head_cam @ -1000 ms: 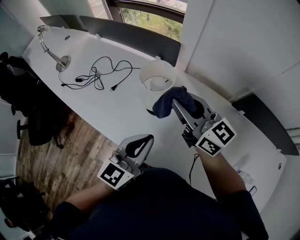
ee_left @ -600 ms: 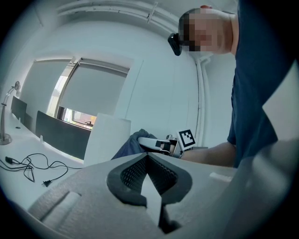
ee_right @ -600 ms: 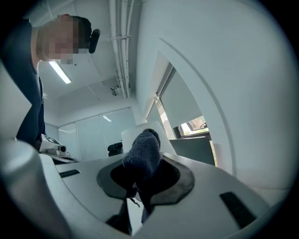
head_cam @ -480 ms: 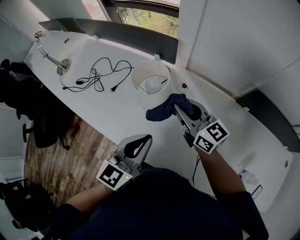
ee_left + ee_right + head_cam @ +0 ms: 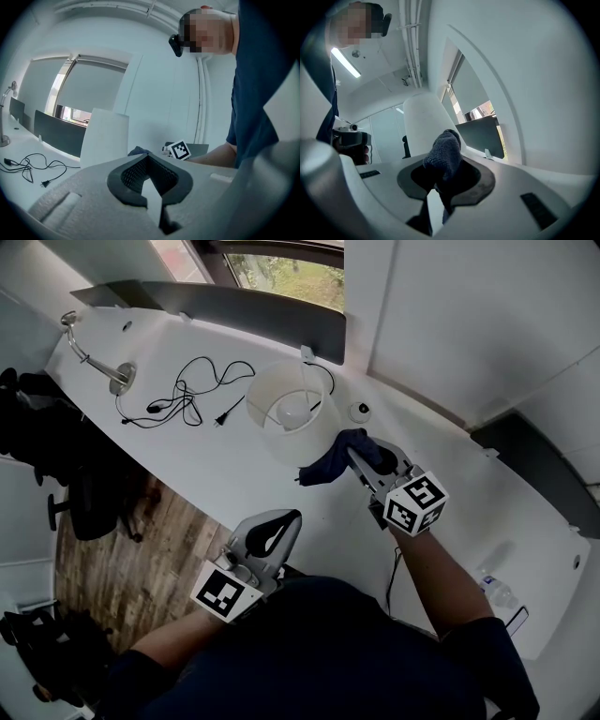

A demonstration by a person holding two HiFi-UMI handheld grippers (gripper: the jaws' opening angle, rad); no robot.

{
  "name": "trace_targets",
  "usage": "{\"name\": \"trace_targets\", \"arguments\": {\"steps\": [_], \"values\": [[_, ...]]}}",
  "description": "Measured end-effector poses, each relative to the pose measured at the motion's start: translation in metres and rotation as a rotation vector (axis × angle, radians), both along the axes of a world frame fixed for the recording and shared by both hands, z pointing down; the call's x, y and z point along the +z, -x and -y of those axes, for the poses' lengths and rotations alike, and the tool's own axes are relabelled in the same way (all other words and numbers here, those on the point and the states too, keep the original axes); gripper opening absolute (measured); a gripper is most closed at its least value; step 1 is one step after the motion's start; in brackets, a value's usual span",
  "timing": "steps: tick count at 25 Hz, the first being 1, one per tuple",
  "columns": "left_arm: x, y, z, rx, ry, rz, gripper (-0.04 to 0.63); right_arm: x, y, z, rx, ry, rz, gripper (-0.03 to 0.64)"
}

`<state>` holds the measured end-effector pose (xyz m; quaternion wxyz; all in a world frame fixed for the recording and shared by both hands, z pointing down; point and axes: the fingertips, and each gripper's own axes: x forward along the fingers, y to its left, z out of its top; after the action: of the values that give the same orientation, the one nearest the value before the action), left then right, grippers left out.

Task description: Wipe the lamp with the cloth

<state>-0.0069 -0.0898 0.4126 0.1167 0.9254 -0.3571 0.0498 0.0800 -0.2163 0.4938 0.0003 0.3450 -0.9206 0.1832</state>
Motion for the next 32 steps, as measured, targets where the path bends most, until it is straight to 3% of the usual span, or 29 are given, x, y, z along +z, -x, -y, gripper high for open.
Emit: {"name": "trace_targets", "arguments": {"steps": [8,22,27,32], "values": [[-0.005,0.0,0.002,0.002,-0.007,-0.017,0.006,-0.049,0.005,0.002,-0.028,-0.057,0.041,0.089],[-0.013,0.001,0.001,0.013,-0.022,-0.048,0.006,-0.152,0.021,0.006,-0.09,-0.242,0.109,0.089],[-0.007,0.003,0.002,0.001,-0.01,-0.04,0.006,-0.15,0.014,0.021,-0.066,-0.262,0.122,0.089],[0.001,0.004,0.004,-0.015,0.014,-0.022,0.006,-0.114,0.007,0.034,-0.042,-0.208,0.138,0.089]]}}
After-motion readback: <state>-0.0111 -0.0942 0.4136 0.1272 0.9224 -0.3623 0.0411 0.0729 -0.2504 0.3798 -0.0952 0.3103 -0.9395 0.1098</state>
